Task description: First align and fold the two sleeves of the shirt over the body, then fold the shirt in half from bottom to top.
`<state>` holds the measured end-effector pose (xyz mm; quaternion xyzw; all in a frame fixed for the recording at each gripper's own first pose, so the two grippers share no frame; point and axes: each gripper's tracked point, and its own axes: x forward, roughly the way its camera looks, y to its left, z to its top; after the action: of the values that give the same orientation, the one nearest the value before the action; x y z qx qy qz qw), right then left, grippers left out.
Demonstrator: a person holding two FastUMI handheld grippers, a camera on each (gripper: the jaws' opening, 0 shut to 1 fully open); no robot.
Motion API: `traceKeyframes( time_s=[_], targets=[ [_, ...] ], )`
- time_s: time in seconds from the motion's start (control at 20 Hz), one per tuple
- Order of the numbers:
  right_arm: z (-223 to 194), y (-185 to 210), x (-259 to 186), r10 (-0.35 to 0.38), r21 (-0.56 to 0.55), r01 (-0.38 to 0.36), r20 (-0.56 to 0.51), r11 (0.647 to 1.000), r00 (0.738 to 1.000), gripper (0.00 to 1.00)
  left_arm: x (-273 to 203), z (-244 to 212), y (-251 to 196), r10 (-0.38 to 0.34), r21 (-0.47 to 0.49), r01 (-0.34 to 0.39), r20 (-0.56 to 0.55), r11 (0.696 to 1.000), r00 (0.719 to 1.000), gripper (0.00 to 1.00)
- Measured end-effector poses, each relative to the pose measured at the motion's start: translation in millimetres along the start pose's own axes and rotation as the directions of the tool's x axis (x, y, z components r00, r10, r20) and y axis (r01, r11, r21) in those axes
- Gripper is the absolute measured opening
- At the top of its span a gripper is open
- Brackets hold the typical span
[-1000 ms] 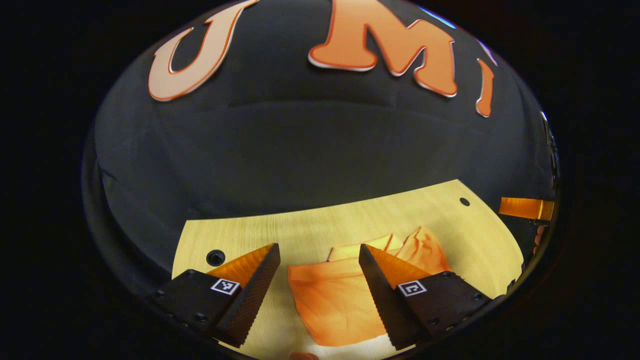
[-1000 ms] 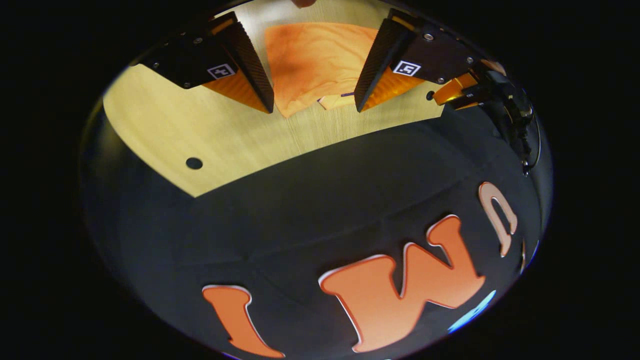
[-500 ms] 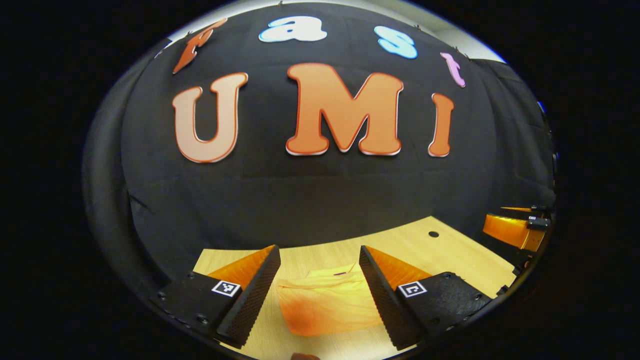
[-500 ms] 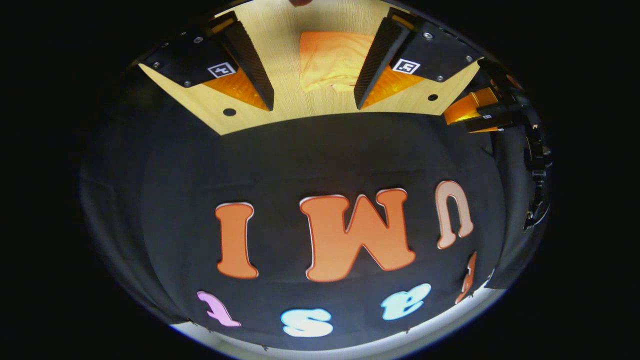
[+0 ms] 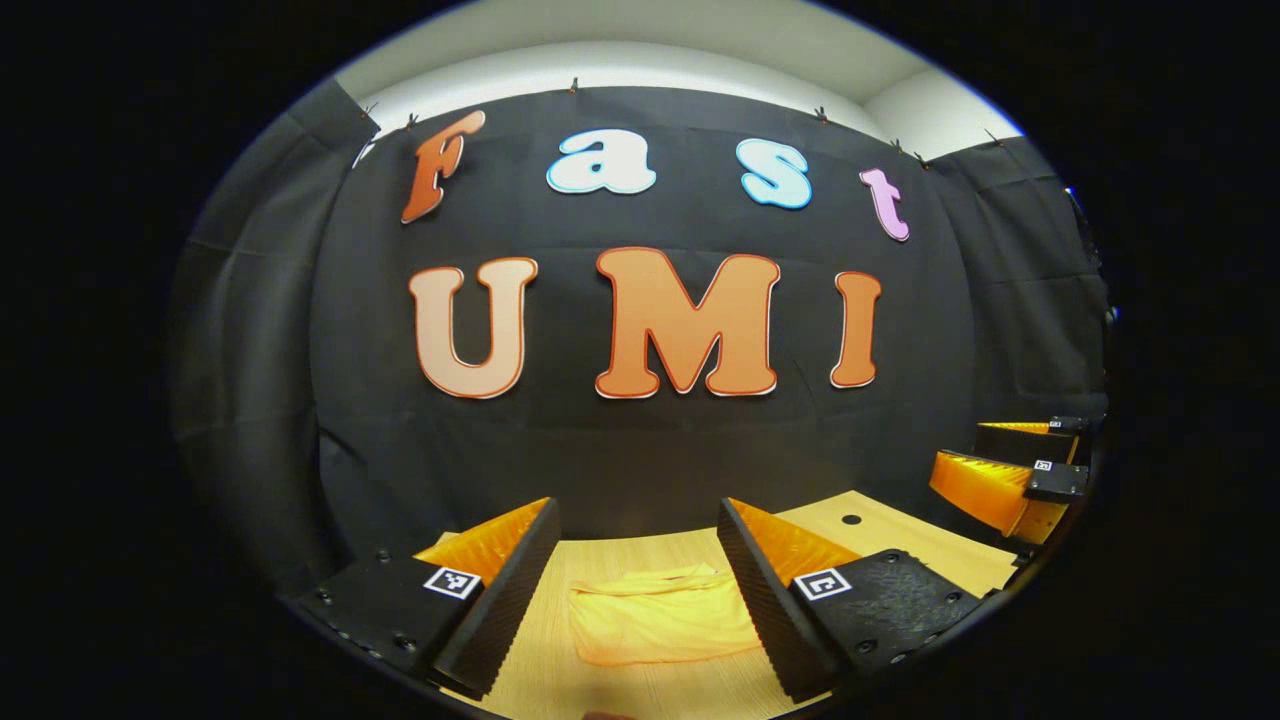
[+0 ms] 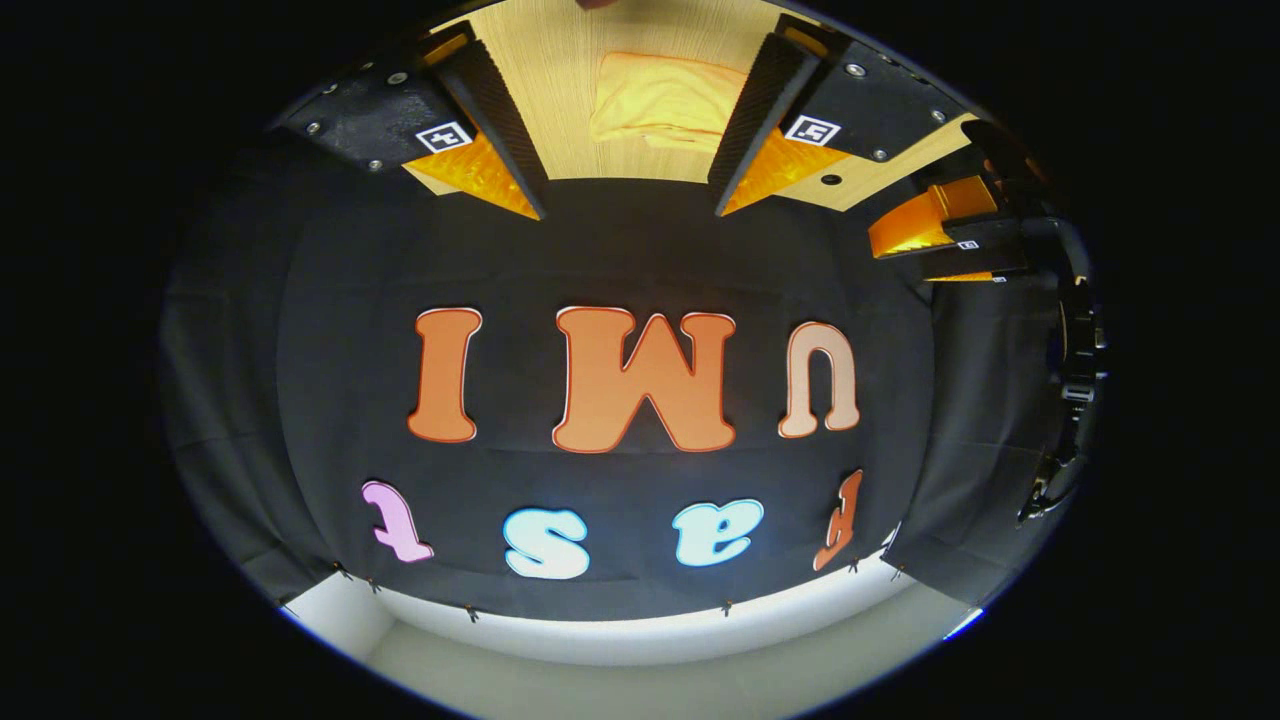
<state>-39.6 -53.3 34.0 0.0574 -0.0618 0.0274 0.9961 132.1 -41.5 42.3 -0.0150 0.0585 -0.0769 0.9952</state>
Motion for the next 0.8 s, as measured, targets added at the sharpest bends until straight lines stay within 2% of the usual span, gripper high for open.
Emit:
traceKeyframes(
  time_s=[0.25,0.3,0.35,0.4,0.45,0.7,0.8],
  targets=[
    [0,14,-27,0.060,-0.016,-0.060,0.031,0.998,0.998,0.97,-54,7,3,0.069,0.019,-0.071,0.056,0.997,0.996,0.95],
    [1,16,-31,0.065,-0.032,-0.064,0.038,0.997,0.997,0.97,-63,5,6,0.080,0.029,-0.082,0.054,0.996,0.995,0.98],
    [1,16,-33,0.071,-0.048,-0.068,0.041,0.996,0.997,0.97,-71,2,8,0.089,0.036,-0.091,0.055,0.995,0.995,0.95],
    [0,16,-35,0.068,-0.063,-0.065,0.044,0.996,0.997,1.00,-73,-1,7,0.092,0.040,-0.094,0.047,0.995,0.995,0.98],
    [1,17,-40,0.070,-0.071,-0.066,0.046,0.995,0.997,0.97,-76,-5,5,0.090,0.044,-0.092,0.040,0.995,0.995,0.97],
    [4,16,-55,0.081,-0.061,-0.077,0.074,0.995,0.994,1.00,-84,-6,-8,0.073,0.062,-0.076,0.051,0.995,0.996,0.96],
    [-3,12,-60,0.068,-0.068,-0.064,0.062,0.996,0.996,0.98,-83,-6,-8,0.076,0.077,-0.081,0.064,0.994,0.995,0.96]
  ],
)
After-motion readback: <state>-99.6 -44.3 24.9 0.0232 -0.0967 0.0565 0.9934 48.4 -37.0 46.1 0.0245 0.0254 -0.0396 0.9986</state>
